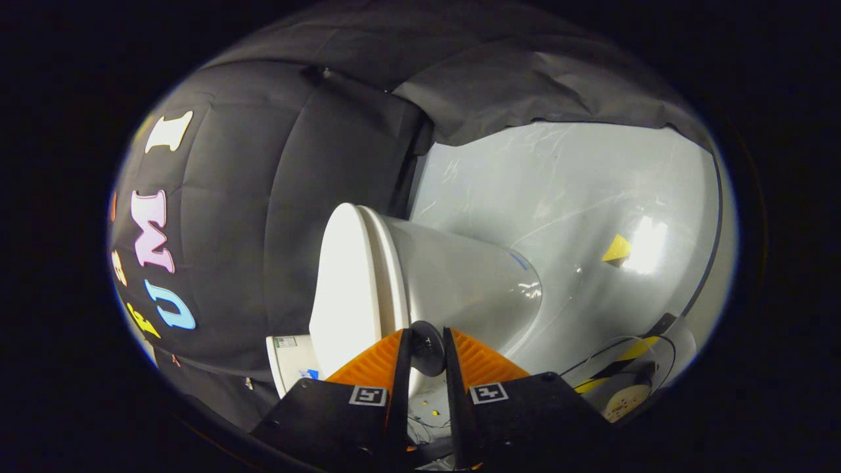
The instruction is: Open the toilet lid.
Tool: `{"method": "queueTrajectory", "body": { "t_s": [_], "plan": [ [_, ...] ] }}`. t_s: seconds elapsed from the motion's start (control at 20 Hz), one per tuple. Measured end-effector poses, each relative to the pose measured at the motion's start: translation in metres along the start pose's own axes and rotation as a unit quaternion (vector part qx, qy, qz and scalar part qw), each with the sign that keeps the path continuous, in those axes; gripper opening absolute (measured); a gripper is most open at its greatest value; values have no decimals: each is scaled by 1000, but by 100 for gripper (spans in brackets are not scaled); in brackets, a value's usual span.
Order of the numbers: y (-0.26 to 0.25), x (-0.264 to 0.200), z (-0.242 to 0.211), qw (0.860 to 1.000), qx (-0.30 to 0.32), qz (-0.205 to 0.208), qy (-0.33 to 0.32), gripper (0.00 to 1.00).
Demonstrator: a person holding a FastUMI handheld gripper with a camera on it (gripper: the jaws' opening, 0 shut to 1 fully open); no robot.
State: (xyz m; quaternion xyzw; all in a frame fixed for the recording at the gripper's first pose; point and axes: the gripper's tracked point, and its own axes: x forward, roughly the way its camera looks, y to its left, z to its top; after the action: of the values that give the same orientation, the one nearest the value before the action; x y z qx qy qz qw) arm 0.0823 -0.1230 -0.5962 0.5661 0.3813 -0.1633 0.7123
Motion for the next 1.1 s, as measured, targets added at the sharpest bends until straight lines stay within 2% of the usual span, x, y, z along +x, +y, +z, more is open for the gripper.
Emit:
{"method": "queueTrajectory", "body": {
  "t_s": [0.05,0.1,0.15,0.2,0.45,0.75,1.1],
  "plan": [
    [4,-27,10,1000,8,4,-14,24],
    [4,2,0,1000,6,13,-3,19],
    [7,-6,11,999,15,23,-20,12],
    [8,-1,1,1000,8,23,-8,5],
    [6,0,3,1000,-6,21,-16,5],
    [14,-7,2,998,-60,1,-25,5],
    [51,-32,2,989,-133,-25,-64,5]
  ]
}}
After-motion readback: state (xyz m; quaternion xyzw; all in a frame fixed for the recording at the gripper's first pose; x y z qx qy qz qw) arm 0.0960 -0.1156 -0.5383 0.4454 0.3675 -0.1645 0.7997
